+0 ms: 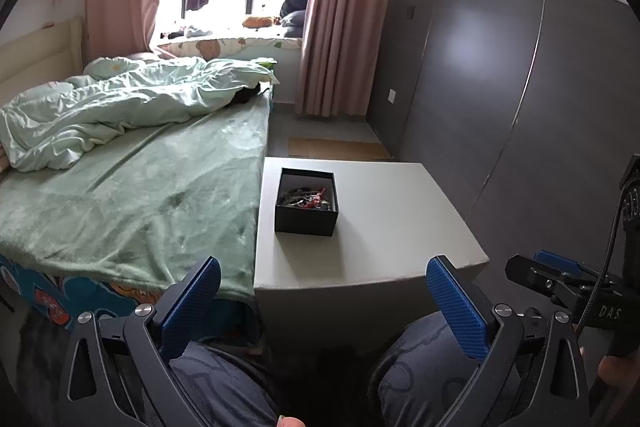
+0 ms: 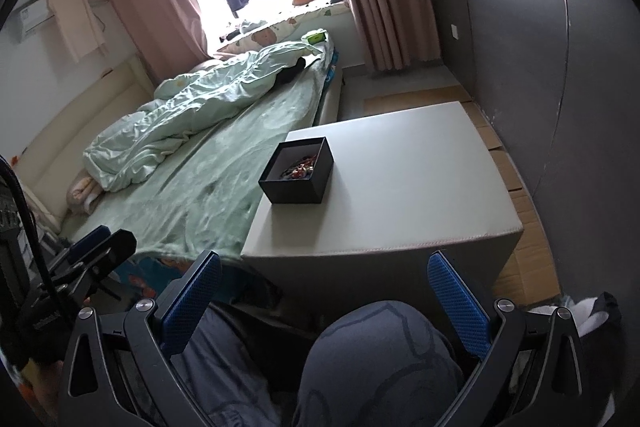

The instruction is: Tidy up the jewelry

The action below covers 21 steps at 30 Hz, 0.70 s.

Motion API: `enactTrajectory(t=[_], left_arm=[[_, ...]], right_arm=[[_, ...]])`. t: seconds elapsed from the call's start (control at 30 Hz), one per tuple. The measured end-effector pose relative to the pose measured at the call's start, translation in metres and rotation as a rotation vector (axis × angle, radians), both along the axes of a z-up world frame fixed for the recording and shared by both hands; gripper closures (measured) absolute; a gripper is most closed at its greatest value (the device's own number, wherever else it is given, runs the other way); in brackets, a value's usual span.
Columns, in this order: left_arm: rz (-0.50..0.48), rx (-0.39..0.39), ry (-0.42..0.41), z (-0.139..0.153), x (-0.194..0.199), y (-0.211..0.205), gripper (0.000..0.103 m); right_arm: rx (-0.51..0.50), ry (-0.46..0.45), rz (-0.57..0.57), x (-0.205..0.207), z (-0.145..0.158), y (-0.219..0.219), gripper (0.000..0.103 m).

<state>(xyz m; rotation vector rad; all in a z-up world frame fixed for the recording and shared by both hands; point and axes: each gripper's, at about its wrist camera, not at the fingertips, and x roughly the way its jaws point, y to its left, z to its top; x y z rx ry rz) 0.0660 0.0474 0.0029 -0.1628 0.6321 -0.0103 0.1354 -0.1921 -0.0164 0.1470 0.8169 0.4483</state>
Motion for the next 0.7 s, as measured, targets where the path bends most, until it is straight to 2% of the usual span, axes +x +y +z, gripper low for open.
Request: enactTrajectory(t=[0.7], left_arm=[[0.001, 0.021, -0.010, 0.004, -0.013, -0.004, 0.000]], right_arm=[[0.009, -0.023, -0.008, -0.013, 0.009, -0.007, 0.000]])
